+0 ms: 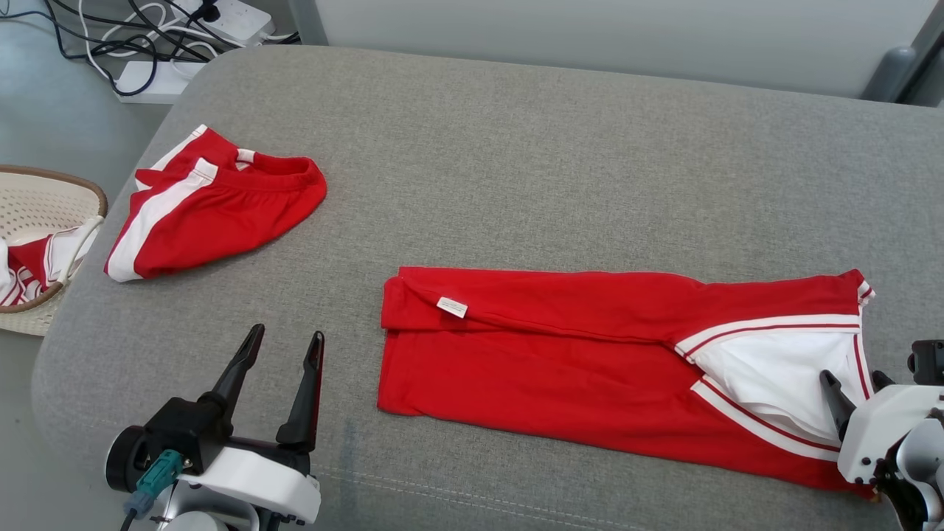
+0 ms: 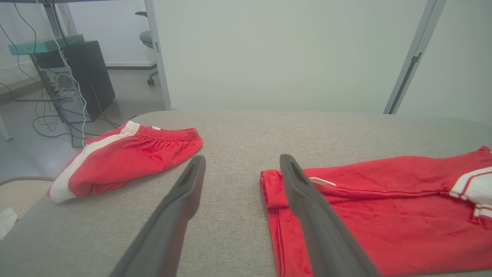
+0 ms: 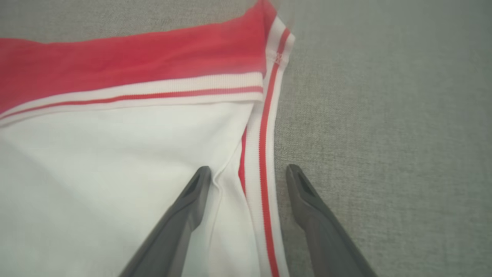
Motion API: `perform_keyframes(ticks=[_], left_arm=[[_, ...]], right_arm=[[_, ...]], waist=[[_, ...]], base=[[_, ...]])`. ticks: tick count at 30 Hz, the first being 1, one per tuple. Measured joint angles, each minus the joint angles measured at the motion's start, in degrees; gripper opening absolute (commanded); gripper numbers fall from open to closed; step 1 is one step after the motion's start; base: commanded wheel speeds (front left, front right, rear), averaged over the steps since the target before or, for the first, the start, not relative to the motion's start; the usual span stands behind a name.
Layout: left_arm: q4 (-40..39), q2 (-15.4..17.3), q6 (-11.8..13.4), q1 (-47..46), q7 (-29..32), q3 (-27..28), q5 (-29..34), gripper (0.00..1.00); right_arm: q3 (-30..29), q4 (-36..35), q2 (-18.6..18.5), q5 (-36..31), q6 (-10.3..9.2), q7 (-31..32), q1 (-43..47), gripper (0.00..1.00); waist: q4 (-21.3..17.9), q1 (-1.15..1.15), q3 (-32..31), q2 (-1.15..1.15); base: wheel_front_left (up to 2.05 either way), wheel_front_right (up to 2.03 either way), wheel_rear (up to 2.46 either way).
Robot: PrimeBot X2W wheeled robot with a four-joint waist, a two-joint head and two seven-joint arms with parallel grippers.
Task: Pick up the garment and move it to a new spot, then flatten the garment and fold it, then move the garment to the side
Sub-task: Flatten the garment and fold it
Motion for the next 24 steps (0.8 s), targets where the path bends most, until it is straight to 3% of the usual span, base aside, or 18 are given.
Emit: perform_keyframes(ticks=[3, 10, 14, 20, 24], left_arm=[[0.37, -0.67, -0.44, -0.34, 0.00, 0.27, 0.03, 1.00], [0.55, -1.15, -0.98, -1.03, 0.00, 0.77, 0.99, 1.00], [0.65, -1.29, -1.04, -1.03, 0.00, 1.18, 1.01, 1.00], [0.87, -1.91, -1.51, -1.01, 0.00, 1.35, 1.47, 1.00], [1.01, -2.09, -1.66, -1.01, 0.00, 1.60, 1.49, 1.00]], right_arm=[[1.69, 0.13, -0.38, 2.65, 0.00, 1.15, -0.79, 0.00], [3.45, 0.02, -1.23, 7.10, 0.32, 1.65, -1.09, 0.00], [0.93, 1.49, -2.86, 8.16, 0.34, 0.48, -1.07, 0.00], [-4.94, 5.53, -8.17, 8.44, 0.32, -1.93, -0.65, 0.00], [-5.67, 5.32, -8.54, 8.32, 0.30, -2.91, -0.65, 0.00]], waist=[[-0.44, 0.00, 0.11, 0.00], [-1.39, 0.00, 0.44, 0.00], [-1.96, 0.00, 0.57, 0.00], [-2.71, 0.00, 0.51, 0.00], [-3.92, 0.00, 0.29, 0.00]], base=[[0.00, 0.00, 0.00], [0.00, 0.00, 0.00], [0.00, 0.00, 0.00], [0.00, 0.00, 0.00], [0.00, 0.00, 0.00]])
